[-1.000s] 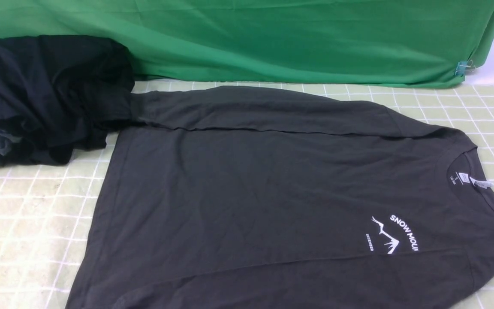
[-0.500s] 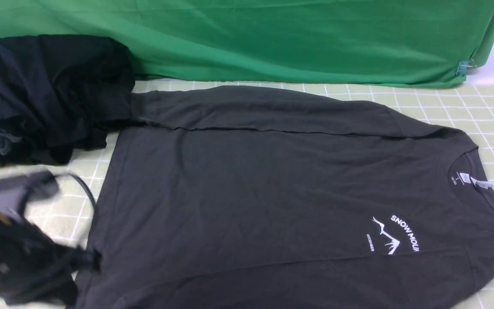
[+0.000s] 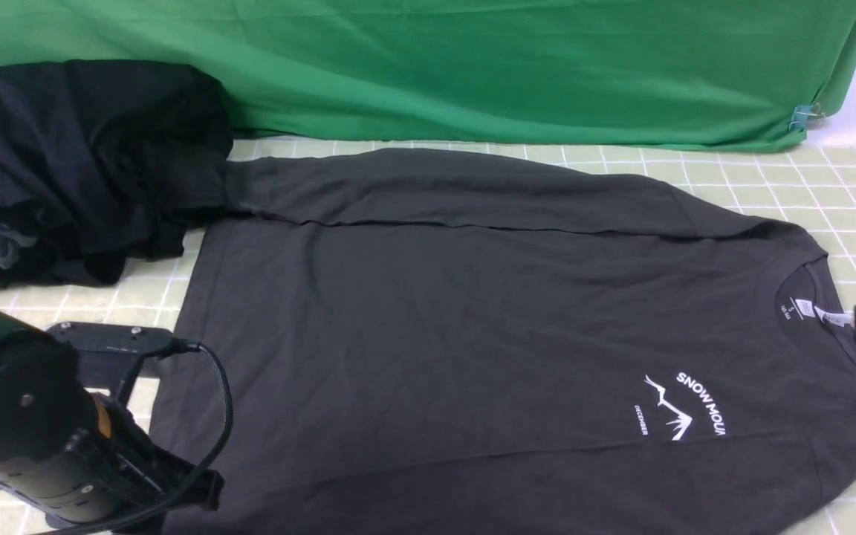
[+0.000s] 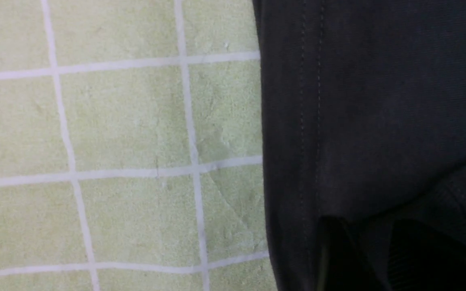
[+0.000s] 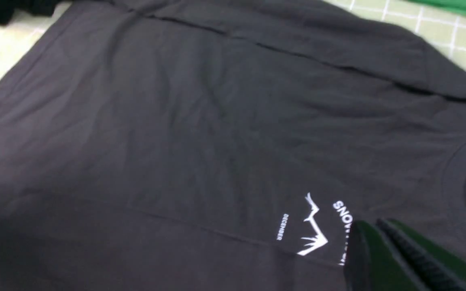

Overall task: Fold a long-sleeved shirt over a green coffee tablecloth.
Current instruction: 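Grasp the left edge of the dark T-shirt lying flat on the table, then fold the left side of the black T-shirt inward over its body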

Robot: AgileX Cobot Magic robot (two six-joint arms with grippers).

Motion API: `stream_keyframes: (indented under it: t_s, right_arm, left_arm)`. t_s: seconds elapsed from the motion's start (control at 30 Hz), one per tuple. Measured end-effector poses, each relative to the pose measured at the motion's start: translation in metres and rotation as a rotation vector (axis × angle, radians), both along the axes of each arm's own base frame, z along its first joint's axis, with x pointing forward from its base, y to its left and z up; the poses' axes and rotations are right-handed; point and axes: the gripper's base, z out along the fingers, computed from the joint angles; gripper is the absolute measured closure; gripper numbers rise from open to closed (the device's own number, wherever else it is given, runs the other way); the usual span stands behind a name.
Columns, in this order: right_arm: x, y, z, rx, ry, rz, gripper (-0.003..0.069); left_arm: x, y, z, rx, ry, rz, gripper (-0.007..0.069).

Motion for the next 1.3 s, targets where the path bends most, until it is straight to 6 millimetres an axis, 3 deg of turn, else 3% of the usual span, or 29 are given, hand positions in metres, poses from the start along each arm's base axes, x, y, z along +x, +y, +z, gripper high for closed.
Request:
stream_keyframes:
  t_s: [0.2, 0.3, 0.4, 0.6, 0.67, 0.87, 1.03, 1.17, 1.2, 1.3]
  right_arm:
    - [0.002, 0.0, 0.001, 0.008, -0.012, -0.007, 0.0648]
    - [0.002, 0.0, 0.002, 0.01, -0.016, -0.008, 0.0645]
    - [0.002, 0.0, 0.002, 0.011, -0.018, -0.008, 0.0642]
    - [0.002, 0.0, 0.002, 0.011, -0.017, -0.008, 0.0638]
    - [0.002, 0.0, 0.002, 0.011, -0.017, -0.008, 0.0638]
    - [0.002, 0.001, 0.002, 0.015, -0.016, -0.008, 0.0634]
    - [0.004, 0.003, -0.001, 0.026, 0.035, 0.006, 0.0626]
    - [0.013, 0.01, -0.009, -0.044, 0.161, 0.073, 0.0622]
    - [0.013, 0.01, -0.009, -0.048, 0.167, 0.078, 0.0622]
    - [0.019, 0.015, -0.013, -0.103, 0.267, 0.15, 0.0622]
  left_arm:
    - [0.004, -0.003, -0.016, 0.0, 0.068, 0.01, 0.0247]
    - [0.004, -0.005, -0.02, -0.012, 0.085, 0.02, 0.0239]
    - [0.004, -0.007, -0.021, -0.029, 0.092, 0.009, 0.0302]
    - [0.002, -0.007, -0.017, -0.031, 0.129, 0.004, 0.0588]
    - [0.002, -0.007, -0.011, -0.026, 0.134, 0.002, 0.0609]
    - [0.011, -0.01, 0.027, -0.038, 0.062, -0.045, 0.0614]
    - [0.045, -0.019, 0.089, -0.09, -0.128, -0.062, 0.0614]
    - [0.099, -0.017, 0.136, -0.105, -0.238, -0.045, 0.0614]
    - [0.103, -0.016, 0.135, -0.101, -0.233, -0.045, 0.0614]
    - [0.142, -0.009, 0.144, -0.092, -0.256, -0.026, 0.0614]
